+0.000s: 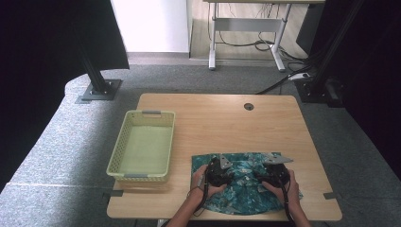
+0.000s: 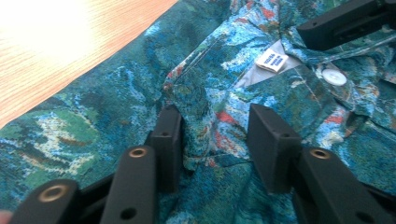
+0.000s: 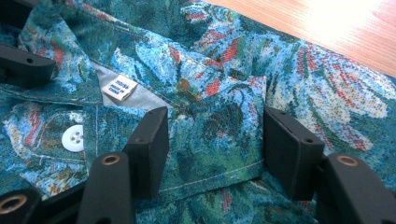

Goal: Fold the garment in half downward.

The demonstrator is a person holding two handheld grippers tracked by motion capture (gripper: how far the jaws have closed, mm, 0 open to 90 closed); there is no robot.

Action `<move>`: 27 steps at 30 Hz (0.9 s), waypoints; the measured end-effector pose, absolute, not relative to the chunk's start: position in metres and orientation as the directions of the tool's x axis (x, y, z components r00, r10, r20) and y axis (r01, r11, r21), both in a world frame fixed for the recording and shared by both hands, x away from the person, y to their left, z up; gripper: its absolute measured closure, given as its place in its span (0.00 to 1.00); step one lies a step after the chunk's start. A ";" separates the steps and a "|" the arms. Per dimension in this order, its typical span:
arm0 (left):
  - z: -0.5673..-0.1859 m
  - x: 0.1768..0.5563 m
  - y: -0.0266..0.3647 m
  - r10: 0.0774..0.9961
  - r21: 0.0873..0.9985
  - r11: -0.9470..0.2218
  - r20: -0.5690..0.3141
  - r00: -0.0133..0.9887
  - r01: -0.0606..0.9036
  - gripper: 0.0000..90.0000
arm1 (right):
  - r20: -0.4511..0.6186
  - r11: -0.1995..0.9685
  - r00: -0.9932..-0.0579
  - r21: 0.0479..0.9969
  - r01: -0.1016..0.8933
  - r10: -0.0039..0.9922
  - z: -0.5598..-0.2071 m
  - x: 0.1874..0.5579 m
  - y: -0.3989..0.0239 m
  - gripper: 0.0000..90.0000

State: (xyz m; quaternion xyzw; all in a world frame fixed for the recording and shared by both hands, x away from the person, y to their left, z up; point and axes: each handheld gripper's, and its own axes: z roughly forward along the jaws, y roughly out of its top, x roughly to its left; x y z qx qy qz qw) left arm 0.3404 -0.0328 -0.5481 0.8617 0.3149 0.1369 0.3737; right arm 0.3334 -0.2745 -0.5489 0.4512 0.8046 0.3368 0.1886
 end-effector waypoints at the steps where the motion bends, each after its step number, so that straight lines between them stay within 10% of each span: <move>1: -0.548 0.340 -0.033 0.643 0.726 -0.529 0.006 0.766 0.439 0.66 | 0.000 0.366 -0.521 0.713 0.598 0.853 -0.549 0.333 -0.275 0.47; 15: -0.548 0.337 -0.029 0.646 0.755 -0.500 -0.002 0.763 0.425 0.93 | -0.035 0.380 -0.533 0.741 0.554 0.846 -0.549 0.326 -0.275 0.85; 27: -0.534 0.330 -0.027 0.633 0.769 -0.473 -0.044 0.773 0.430 0.95 | -0.014 0.357 -0.548 0.774 0.524 0.836 -0.537 0.313 -0.282 0.91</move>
